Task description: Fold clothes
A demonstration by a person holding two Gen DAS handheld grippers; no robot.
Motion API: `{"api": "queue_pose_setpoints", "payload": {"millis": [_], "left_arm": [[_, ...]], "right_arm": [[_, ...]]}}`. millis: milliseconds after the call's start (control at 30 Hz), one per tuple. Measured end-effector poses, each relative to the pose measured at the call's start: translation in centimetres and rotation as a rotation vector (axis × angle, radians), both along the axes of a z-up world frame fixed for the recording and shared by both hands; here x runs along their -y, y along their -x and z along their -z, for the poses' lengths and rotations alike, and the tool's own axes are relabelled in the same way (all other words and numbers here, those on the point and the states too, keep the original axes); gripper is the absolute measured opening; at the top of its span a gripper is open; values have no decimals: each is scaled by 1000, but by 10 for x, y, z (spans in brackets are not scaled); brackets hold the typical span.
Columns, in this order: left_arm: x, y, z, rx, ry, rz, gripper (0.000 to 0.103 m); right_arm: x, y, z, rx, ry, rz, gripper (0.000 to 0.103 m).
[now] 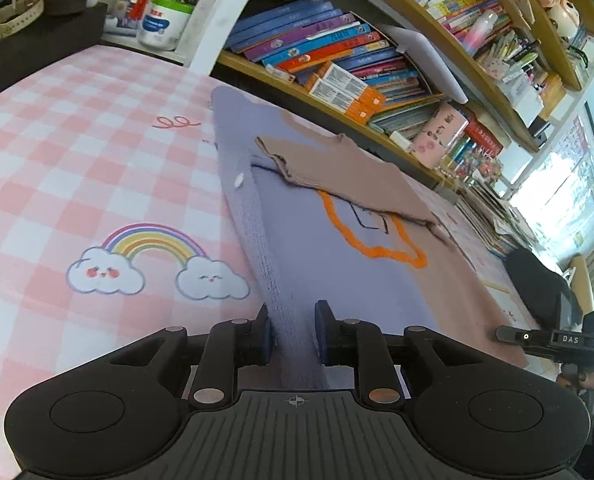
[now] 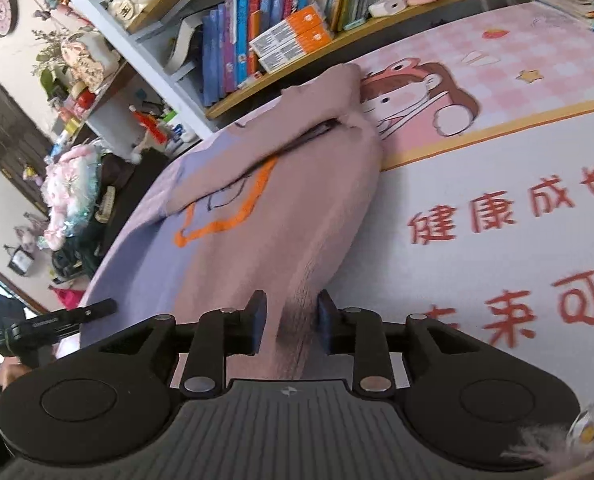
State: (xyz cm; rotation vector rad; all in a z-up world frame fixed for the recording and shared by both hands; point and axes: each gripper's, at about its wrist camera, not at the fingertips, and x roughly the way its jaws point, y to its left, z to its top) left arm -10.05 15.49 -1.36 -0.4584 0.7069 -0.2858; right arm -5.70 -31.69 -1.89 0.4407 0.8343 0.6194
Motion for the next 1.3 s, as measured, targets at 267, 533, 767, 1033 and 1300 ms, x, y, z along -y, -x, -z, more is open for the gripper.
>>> {"api": "queue_pose_setpoints", "payload": {"millis": [267, 533, 767, 1033, 1300], "left_arm": [[1, 1, 2, 16, 10, 5, 20], [0, -1, 2, 13, 27, 12, 20], [0, -4, 3, 5, 51, 30, 17], [21, 6, 2, -9, 49, 124, 17], [16, 24, 3, -33, 84, 151, 17]], "right_arm": [[3, -1, 4, -1, -16, 1, 17], [5, -1, 5, 7, -20, 0, 17], [14, 6, 5, 13, -10, 41, 9], [40, 35, 2, -4, 15, 83, 9], [44, 59, -1, -7, 21, 22, 11]]}}
